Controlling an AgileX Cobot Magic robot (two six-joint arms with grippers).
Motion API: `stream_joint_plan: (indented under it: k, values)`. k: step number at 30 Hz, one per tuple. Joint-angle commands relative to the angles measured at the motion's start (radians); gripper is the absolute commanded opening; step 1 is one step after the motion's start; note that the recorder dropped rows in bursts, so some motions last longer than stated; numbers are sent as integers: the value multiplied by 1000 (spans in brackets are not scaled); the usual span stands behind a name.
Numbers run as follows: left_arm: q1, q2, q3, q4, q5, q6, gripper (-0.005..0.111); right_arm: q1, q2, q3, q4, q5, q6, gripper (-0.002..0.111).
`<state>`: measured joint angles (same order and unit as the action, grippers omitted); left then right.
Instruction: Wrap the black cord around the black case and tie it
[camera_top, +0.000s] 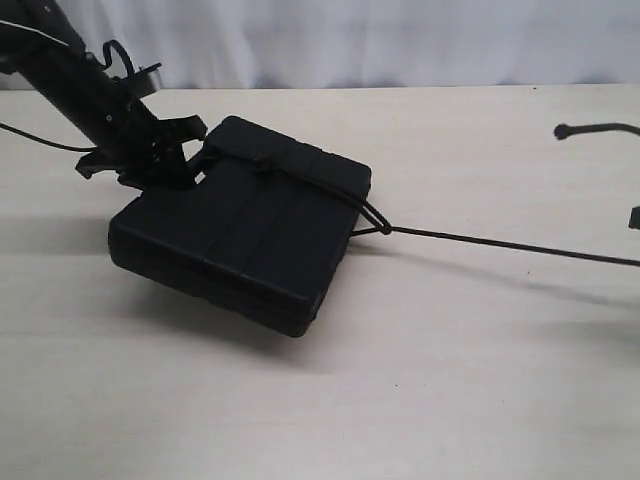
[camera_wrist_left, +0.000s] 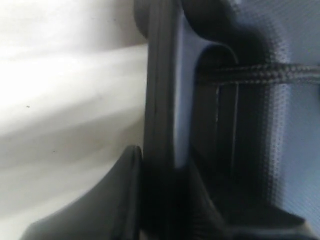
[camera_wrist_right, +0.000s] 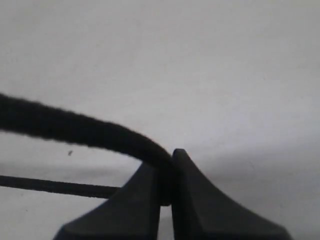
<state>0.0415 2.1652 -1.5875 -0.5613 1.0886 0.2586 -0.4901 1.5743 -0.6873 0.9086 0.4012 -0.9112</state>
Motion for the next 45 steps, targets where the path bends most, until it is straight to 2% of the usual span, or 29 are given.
stream_joint_plan:
  k: [1, 8, 17, 22, 26, 27, 28, 29, 31, 33, 35, 37, 42, 45]
  values:
    - [16, -20, -8, 1, -57, -23, 0, -30, 49, 4, -162, -144, 123, 4]
    - [16, 4, -8, -1, -92, -27, 0, -30, 124, 4, -170, -145, 125, 4]
    - [16, 4, -8, -9, -229, -140, 0, -30, 179, 4, -170, -244, 196, 4]
    - [16, 4, -8, -34, -277, -148, 0, -30, 226, 4, -165, -247, 216, 4]
    - [8, 17, -8, -35, -242, -148, 0, -30, 226, -16, -163, -196, 216, 6]
    - [3, 25, -8, -35, -238, -148, 0, -30, 226, -27, -163, -176, 216, 9]
    - [-7, 42, -8, -40, -235, -145, 1, -30, 226, -50, -163, -115, 216, 21]
    - [-14, 45, -8, -41, -238, -135, 2, -30, 226, -60, -163, -93, 216, 27]
    - [-43, 47, -8, -51, -257, -90, 19, -30, 207, -112, -163, 25, 170, 59]
    - [-53, 47, -8, -51, -251, -90, 35, -30, 174, -155, -163, 98, 184, 72]
    - [-53, 39, -8, -54, -205, -88, 44, -30, 123, -195, -163, 146, 202, 72]
    - [-53, 15, -8, -50, -173, -47, 48, -30, 52, -220, -166, 153, 245, 72]
    - [-53, -78, -8, -50, -128, 29, 47, -16, -82, -227, -165, 168, 308, 64]
    - [-54, -133, -8, -44, -88, 103, 44, 59, -147, -227, -165, 175, 303, 53]
